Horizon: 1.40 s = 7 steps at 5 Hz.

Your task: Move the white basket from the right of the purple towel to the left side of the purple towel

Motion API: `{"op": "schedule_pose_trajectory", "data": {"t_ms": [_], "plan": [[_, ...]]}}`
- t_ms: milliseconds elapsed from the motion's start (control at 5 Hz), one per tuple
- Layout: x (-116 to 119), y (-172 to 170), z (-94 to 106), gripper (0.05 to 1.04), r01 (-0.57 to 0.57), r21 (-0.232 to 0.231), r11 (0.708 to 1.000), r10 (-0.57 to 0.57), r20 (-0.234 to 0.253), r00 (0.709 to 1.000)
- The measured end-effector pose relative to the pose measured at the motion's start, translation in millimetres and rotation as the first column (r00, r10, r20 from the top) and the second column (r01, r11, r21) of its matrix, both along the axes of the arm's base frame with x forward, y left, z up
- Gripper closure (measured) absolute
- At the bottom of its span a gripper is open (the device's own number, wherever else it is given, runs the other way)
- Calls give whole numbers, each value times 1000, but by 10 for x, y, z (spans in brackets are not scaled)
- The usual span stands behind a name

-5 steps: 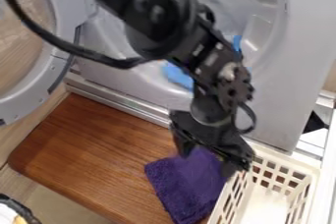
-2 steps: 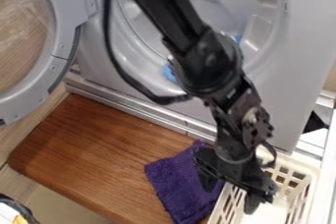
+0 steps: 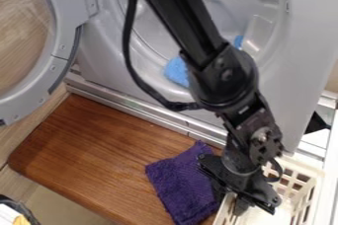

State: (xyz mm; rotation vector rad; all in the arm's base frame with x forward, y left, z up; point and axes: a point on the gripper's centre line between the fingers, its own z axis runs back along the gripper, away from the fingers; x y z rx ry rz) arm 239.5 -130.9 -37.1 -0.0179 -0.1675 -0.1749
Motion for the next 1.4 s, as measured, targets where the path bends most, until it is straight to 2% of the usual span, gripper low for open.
{"op": "schedule_pose_trajectory", "data": {"t_ms": [200,400,600,800,1000,1200,1400], "plan": [[6,0,102,912,-8,-17,1000,8,29,1000],[-16,26,200,984,-23,-45,999,24,34,999],[-62,121,331,993,-20,-52,998,22,43,999],[-109,250,553,993,-32,-58,998,36,71,997],[-156,462,792,993,-115,-63,991,121,94,988],[-234,880,997,993,-292,-76,953,300,116,947],[-315,1317,1042,993,-467,-91,880,475,127,871]]}}
